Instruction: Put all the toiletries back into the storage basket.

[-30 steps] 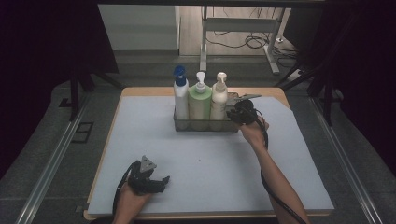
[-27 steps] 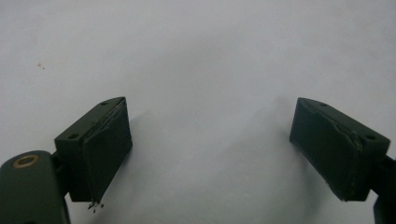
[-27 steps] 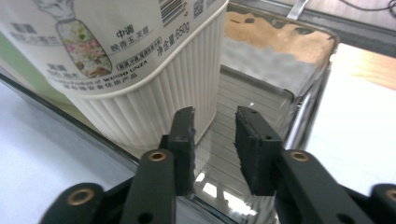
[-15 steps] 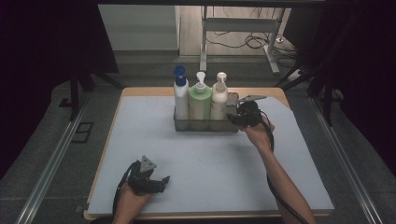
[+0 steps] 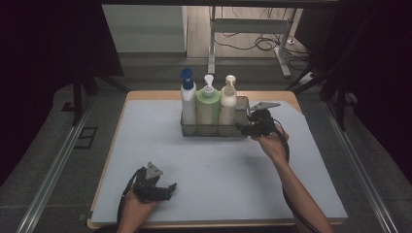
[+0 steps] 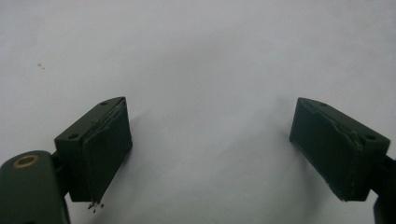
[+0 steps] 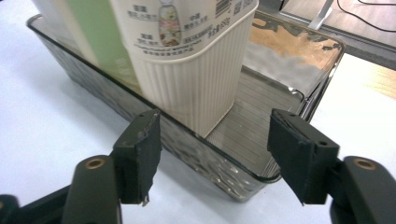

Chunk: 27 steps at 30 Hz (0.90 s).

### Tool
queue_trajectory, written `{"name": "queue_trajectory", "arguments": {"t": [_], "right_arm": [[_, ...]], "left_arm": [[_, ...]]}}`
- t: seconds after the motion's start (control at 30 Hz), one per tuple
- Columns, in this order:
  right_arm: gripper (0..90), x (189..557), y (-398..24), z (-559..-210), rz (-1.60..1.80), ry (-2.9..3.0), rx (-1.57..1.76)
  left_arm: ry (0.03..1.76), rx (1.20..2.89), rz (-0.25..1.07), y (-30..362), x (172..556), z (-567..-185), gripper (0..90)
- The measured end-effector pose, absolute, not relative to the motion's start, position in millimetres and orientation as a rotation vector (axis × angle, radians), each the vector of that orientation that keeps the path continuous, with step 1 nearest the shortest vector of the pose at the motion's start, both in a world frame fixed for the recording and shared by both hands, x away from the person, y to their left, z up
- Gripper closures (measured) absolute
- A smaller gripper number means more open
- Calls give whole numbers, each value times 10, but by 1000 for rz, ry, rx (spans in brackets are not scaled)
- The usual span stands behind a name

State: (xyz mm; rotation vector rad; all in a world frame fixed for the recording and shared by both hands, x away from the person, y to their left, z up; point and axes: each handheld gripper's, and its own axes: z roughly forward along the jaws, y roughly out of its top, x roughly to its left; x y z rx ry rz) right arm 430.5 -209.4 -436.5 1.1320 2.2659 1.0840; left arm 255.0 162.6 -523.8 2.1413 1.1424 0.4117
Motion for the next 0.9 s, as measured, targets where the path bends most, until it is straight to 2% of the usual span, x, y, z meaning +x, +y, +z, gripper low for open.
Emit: {"name": "queue_trajectory", "arguments": {"t": [0.23,0.33,0.9], "right_arm": [[245,4206,-2093,-4317,1091,2303,1090],[173,4160,-2097,-4303,1099,2309,1074],[45,3866,-2184,-4231,1072,2357,984]], "left_arm": [[1143,2141,412,1626,2550,-5238,122],[1143,2141,412,1626,2550,-5238,123],[1143,2140,413,1626,2549,-5239,122]]}}
